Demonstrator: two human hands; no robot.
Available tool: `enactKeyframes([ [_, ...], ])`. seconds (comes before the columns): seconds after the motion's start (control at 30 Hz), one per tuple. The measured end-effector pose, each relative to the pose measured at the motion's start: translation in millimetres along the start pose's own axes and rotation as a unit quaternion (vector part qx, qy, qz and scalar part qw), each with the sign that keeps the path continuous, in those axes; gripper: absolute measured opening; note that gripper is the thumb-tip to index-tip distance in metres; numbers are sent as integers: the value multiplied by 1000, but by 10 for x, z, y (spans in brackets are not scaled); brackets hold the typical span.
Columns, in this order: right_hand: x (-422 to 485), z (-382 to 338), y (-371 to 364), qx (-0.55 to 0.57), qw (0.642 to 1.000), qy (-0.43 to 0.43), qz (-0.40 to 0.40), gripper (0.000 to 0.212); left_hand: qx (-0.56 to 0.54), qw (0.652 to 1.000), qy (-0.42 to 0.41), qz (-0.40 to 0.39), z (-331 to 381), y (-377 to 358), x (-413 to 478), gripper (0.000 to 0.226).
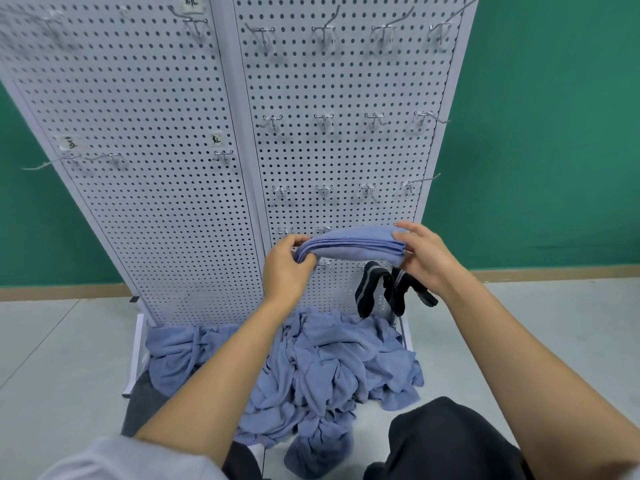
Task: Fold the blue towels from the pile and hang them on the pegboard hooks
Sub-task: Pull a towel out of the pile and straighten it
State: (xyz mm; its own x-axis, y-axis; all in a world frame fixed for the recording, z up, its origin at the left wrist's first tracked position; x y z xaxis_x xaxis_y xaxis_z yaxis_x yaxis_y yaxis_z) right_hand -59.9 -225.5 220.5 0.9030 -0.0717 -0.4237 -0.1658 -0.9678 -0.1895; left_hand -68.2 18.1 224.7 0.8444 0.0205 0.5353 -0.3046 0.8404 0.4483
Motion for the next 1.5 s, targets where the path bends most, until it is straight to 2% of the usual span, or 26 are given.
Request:
enactKeyframes([
  [0.07, 57, 103, 69, -115, 992, 0, 51, 28, 28, 1000, 6, -3, 16, 33, 46, 14],
  [0.17, -8, 53, -16, -238, 964, 75, 91, 34, 58, 998, 9, -11, 75, 14, 109, 10],
  [0.3, -94, 86, -401, -345, 931, 119, 16, 42, 88, 995, 20, -35, 173, -116, 150, 8],
  [0.37, -57, 184, -516, -400, 908, 128, 5, 49, 97, 994, 20, -48, 202, -203, 138, 7],
  [0.47, 49, 314, -493, -472, 864, 155, 77, 56, 101, 992, 22, -70, 150, -348, 79, 4],
  [0.53, 95, 388, -429, -527, 821, 166, 146, 47, 103, 990, 23, -91, 62, -453, 12, 7],
  [0.6, 163, 478, -387, -542, 806, 160, 178, 33, 98, 989, 31, -109, -59, -549, -53, 10],
  [0.7, 330, 628, -400, -542, 811, 139, 170, 27, 90, 987, 49, -122, -259, -655, -96, 14],
  [0.83, 598, 675, -442, -507, 839, 114, 162, 27, 75, 989, 58, -118, -498, -774, 2, 15],
  [1.1, 1285, 663, -537, -436, 879, 93, 171, 27, 56, 995, 57, -61, -964, -1099, 358, 19],
  [1.33, 1765, 946, -513, -382, 908, 80, 150, 36, 42, 997, 48, -52, -1429, -1407, 358, 24],
  [1.5, 1907, 1206, -524, -395, 910, 55, 108, 34, 17, 997, 41, -70, -1588, -1516, 230, 33],
])
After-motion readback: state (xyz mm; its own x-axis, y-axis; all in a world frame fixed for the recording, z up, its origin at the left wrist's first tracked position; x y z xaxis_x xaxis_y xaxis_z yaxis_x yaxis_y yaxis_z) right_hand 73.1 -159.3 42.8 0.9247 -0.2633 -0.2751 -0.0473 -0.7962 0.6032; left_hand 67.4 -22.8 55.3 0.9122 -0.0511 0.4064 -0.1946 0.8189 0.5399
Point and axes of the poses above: each hand's wrist, its own x-axis towards the middle knuckle, its own y-axis out of the back of the hand, z = x × y, the point moved 7 cm from there along x, towards the middle knuckle, and after that the axes turned 15 degrees about -y, right-handed, at the moved point
